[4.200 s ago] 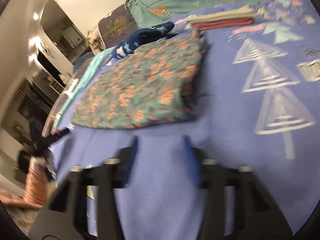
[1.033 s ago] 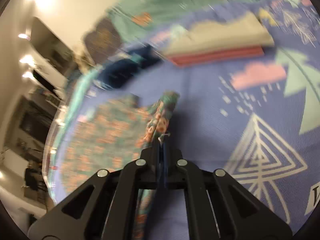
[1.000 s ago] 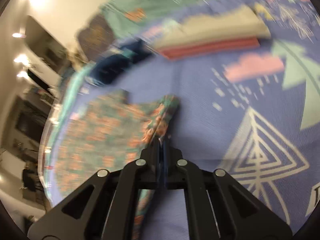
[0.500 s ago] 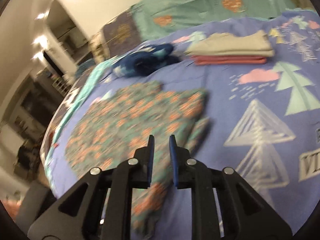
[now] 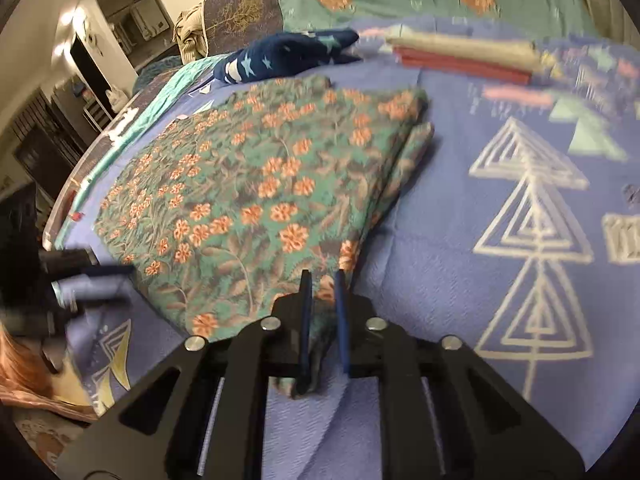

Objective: Fold small clothes

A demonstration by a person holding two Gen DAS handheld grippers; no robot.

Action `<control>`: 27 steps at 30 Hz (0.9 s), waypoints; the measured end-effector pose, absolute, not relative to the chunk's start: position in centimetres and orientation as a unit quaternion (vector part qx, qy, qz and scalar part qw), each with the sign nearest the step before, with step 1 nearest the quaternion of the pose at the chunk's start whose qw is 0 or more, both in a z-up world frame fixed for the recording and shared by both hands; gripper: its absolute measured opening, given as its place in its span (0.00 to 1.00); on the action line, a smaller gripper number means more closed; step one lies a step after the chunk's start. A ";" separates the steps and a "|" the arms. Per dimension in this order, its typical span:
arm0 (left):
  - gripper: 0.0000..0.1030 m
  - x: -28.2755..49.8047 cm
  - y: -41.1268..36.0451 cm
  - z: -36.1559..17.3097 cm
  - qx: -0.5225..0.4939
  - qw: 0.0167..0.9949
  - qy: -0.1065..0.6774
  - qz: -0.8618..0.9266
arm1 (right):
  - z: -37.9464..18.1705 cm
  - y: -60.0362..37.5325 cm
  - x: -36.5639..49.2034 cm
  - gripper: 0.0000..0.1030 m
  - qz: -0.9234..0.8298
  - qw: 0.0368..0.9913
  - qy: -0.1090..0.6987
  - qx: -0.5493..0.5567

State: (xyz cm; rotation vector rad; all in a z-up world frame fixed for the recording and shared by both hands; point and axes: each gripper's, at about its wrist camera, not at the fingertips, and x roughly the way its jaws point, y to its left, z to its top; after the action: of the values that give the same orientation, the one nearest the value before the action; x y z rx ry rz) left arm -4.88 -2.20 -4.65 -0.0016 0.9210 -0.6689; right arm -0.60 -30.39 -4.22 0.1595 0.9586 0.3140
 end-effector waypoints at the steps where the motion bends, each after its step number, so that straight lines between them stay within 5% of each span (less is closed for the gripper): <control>1: 0.36 -4.2 -0.1 -4.7 -0.016 0.853 0.430 -0.294 | -3.6 -30.0 -0.6 0.16 0.150 0.876 0.455 0.066; 13: 0.30 -3.1 21.0 -5.4 -0.097 0.915 0.381 -0.086 | 0.1 -18.6 4.4 0.25 0.193 0.875 0.444 -0.015; 27: 0.37 1.1 19.3 -8.6 -0.081 0.869 0.419 -0.249 | -0.3 0.5 14.9 0.34 0.268 0.840 0.463 -0.086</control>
State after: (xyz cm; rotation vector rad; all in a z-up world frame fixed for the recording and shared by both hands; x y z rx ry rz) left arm 1.07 19.30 -8.60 -0.1694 0.8772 -0.5213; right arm 14.89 0.53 -0.26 -0.1820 0.9794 0.5655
